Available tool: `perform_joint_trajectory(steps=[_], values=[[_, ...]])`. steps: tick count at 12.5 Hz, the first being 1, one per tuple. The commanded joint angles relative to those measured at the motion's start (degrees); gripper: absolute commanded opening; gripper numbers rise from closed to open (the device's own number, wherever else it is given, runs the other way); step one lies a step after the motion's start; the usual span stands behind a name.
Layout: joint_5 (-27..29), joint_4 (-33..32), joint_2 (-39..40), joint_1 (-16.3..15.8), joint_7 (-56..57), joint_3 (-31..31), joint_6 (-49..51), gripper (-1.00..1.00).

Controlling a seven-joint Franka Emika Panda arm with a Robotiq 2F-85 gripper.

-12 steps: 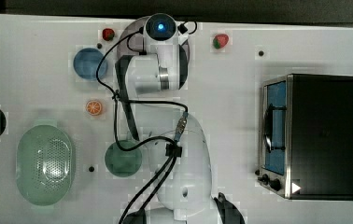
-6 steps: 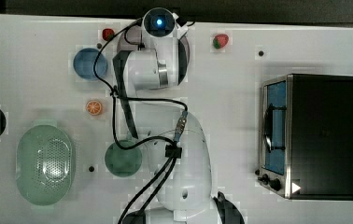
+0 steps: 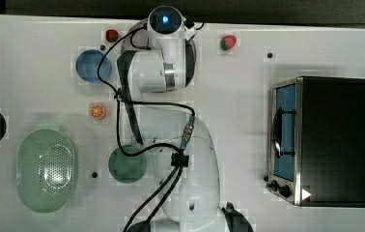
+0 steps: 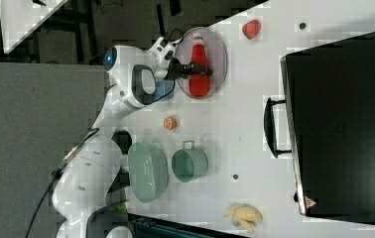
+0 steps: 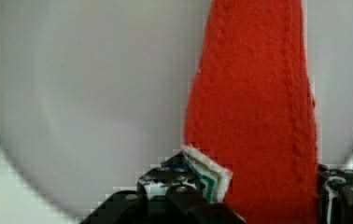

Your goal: Pick ketchup from plate and place it on table.

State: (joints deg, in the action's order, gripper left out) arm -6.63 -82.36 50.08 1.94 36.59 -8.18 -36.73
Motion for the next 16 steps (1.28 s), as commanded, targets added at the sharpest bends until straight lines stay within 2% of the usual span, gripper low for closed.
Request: perform_joint_trajectory(steps=[1, 4, 7, 12, 16], values=[[2.5, 1.3, -10.9, 1.4, 0.9, -0.3, 6.8, 0.15], [2.9, -0.6, -17.7, 3.2, 0.6, 0.0, 10.5, 0.15], [2.9, -6.1, -25.3, 5.4, 0.1, 0.5, 13.3, 0.15], [2.9, -21.2, -36.5, 8.2, 0.1, 0.7, 13.2, 0.15], [3.0, -33.9, -40.9, 8.9, -1.1, 1.8, 9.1, 0.15]])
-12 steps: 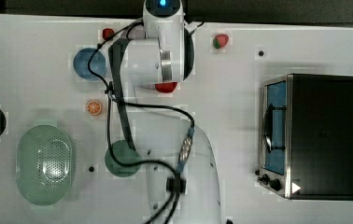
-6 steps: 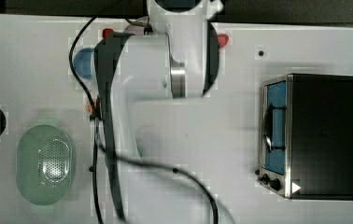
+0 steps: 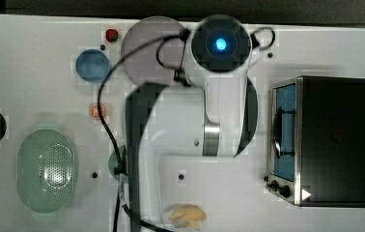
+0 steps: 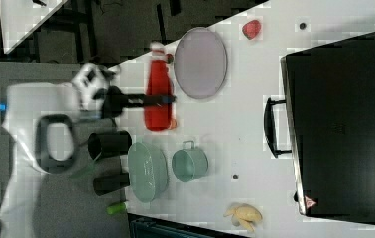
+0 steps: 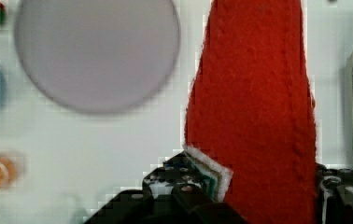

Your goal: Pick ketchup from plate and place it on table.

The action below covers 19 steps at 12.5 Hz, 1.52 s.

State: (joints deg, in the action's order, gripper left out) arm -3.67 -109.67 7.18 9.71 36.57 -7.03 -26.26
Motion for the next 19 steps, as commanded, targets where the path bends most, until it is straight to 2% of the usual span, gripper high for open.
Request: perform_joint_trajectory(steps=[1, 5, 8, 9, 10, 13, 14, 17, 19], values=[[0.0, -9.7, 1.7, 1.2, -1.6, 0.9, -5.2, 0.15], [0.1, -21.1, 3.1, 1.2, -3.6, 1.0, -21.9, 0.15], [0.3, -24.9, 6.7, 1.2, -6.8, 0.9, -29.5, 0.15], [0.3, -24.9, 8.0, 1.2, -7.3, 0.9, -30.4, 0.15], [0.4, -24.9, 9.0, 1.2, -7.6, 1.0, -30.8, 0.23], [1.1, -24.5, 9.3, 1.2, -7.6, 0.9, -32.2, 0.86], [1.1, -23.8, 8.7, 1.2, -7.6, 0.8, -32.2, 1.00], [1.1, -18.7, 6.1, 1.1, -9.0, 0.3, -30.4, 1.00], [1.1, -13.7, 4.5, 1.0, -15.0, -0.2, -24.2, 1.00]])
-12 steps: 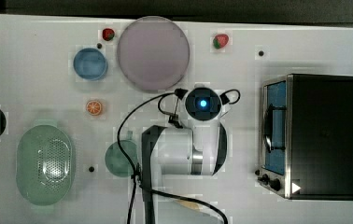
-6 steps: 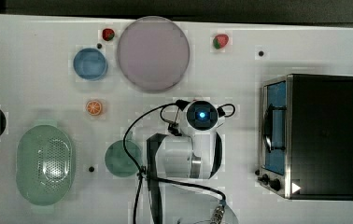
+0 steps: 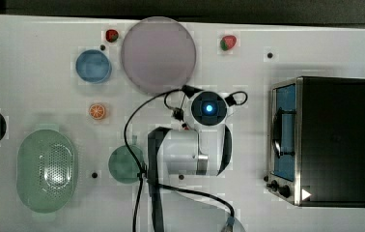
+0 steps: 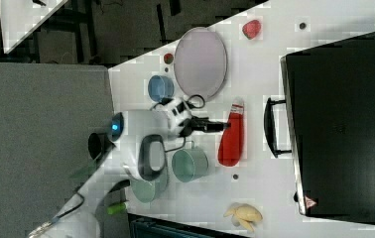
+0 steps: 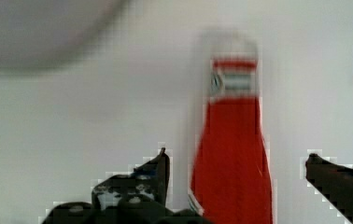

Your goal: Pick ketchup from plate and place it on table.

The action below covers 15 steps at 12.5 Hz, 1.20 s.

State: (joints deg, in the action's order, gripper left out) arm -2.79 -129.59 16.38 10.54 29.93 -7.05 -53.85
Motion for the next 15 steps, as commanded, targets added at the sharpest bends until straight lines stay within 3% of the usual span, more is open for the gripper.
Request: perform_joint_trajectory(steps=[1, 5, 9, 15], values=[[0.2, 9.2, -5.4, 0.2, -12.7, -0.6, 7.3, 1.00], [0.2, 23.3, -6.7, -0.2, -26.9, -2.1, 23.0, 1.00], [0.2, 36.6, -6.7, -0.4, -28.5, -2.9, 38.1, 1.00], [0.0, 47.2, -6.8, -0.4, -28.5, -2.8, 54.0, 1.00]])
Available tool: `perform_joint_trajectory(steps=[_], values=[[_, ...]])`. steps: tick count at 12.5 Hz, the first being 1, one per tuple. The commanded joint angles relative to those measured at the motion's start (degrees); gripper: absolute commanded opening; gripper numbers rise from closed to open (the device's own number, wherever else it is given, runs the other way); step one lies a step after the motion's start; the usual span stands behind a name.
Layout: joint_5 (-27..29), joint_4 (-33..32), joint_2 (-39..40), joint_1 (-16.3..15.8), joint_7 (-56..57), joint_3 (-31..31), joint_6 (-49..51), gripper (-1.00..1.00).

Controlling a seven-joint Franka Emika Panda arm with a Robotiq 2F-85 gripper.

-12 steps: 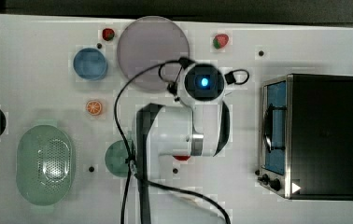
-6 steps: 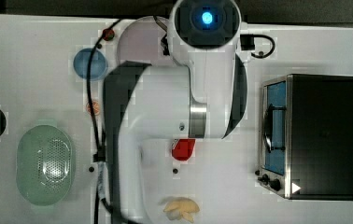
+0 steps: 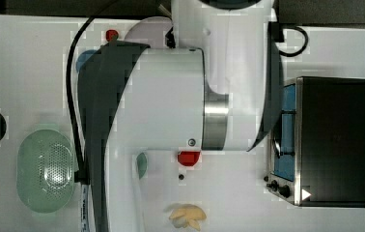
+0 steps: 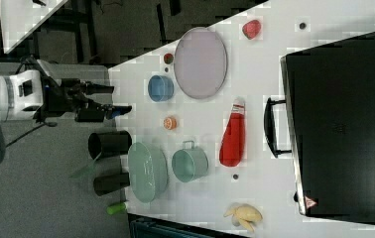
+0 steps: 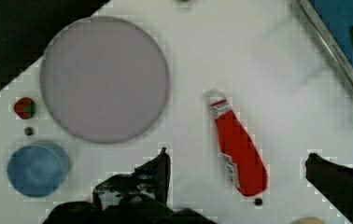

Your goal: Pick ketchup from plate and place it on table.

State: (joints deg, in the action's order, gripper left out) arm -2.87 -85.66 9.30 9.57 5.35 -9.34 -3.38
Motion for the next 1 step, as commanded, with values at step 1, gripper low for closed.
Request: perform_joint_trajectory(steps=[1], values=[[0.1, 3.7, 0.3, 0.6, -3.9, -0.5, 4.8, 1.00]])
